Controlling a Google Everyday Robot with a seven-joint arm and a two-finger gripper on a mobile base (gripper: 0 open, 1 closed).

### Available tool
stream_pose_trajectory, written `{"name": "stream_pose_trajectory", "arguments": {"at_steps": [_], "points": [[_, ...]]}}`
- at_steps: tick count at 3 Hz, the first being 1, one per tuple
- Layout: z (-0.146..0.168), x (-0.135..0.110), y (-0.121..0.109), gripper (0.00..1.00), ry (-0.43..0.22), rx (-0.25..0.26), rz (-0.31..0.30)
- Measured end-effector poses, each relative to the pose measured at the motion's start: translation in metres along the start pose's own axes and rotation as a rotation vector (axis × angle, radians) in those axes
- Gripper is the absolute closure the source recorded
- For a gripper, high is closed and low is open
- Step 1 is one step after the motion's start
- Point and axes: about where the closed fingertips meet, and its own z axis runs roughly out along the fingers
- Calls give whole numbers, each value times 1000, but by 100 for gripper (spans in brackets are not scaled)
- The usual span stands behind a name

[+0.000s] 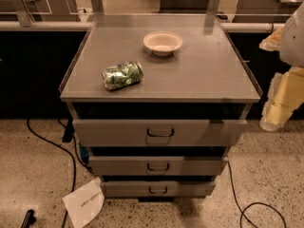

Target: Open top drawer

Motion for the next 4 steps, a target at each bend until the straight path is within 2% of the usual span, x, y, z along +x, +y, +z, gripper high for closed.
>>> {"name": "stream_pose_trajectory", "arguments": {"at_steps": [2, 3, 4], "points": [[0, -1, 0, 0, -19, 10, 9], [16, -5, 13, 0, -74, 28, 84], [50, -5, 32, 0, -128, 56, 204]]}}
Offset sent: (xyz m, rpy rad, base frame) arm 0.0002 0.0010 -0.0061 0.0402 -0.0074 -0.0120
